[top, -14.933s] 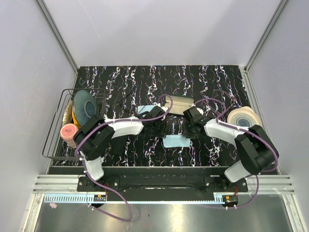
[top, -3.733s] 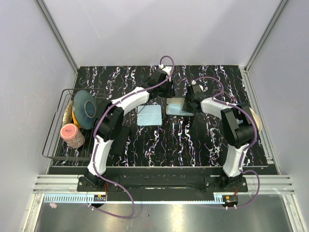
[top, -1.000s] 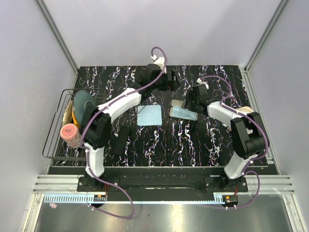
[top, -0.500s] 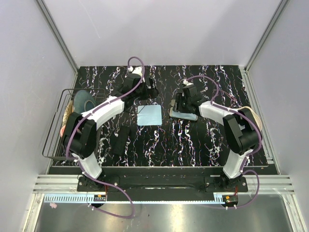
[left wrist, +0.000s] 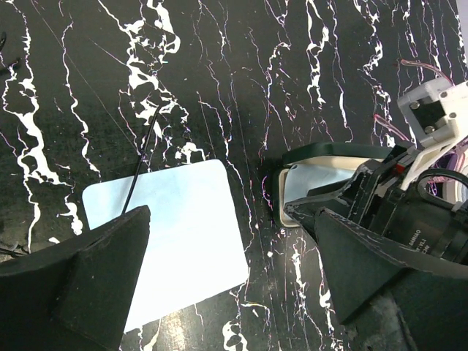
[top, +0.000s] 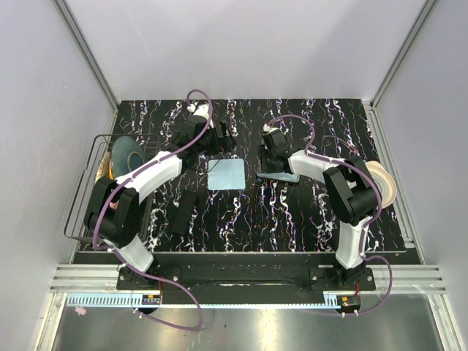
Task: Organize the sunglasses
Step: Smooth out the glasses cleaning cloth near the sunglasses case.
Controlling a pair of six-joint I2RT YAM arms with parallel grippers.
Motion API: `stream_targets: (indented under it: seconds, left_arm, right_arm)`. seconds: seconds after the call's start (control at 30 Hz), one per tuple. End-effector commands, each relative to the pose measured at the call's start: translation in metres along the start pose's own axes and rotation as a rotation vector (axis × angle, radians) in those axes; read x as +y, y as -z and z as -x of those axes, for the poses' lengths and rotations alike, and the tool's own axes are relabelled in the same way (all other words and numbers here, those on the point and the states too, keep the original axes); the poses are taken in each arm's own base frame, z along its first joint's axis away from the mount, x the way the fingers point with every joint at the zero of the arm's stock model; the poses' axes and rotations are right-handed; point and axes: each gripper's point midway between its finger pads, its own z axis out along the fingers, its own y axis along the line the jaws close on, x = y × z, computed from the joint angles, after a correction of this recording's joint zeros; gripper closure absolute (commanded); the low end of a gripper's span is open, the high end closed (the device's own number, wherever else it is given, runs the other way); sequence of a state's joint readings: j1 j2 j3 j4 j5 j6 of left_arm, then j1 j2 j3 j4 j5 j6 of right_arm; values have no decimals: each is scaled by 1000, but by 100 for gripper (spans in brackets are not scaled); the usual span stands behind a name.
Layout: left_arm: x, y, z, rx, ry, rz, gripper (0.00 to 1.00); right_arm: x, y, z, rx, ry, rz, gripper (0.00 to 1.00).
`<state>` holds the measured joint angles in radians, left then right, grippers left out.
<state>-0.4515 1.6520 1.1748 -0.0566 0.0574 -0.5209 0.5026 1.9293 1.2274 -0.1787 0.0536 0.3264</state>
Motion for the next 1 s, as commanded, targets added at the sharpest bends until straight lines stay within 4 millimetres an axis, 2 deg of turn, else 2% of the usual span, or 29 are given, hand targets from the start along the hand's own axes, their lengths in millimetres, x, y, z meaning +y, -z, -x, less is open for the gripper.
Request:
stream_targets:
  seconds: [0.0, 0.23, 0.73, 0.97]
  left_arm:
    - [-14, 12, 23, -74, -19, -59, 1]
    - [-12, 10, 22, -65, -17, -60, 1]
    - [-11, 7, 20, -56, -6, -61, 1]
    - [-11, 6, 19, -49, -3, -68, 1]
  right_arm:
    - [3, 0, 13, -36, 65, -57, 50]
    - [-1, -8, 2, -1, 111, -131, 52]
    - [4, -5, 1, 0, 107, -111, 84]
    - [7, 2, 4, -5, 111, -92, 86]
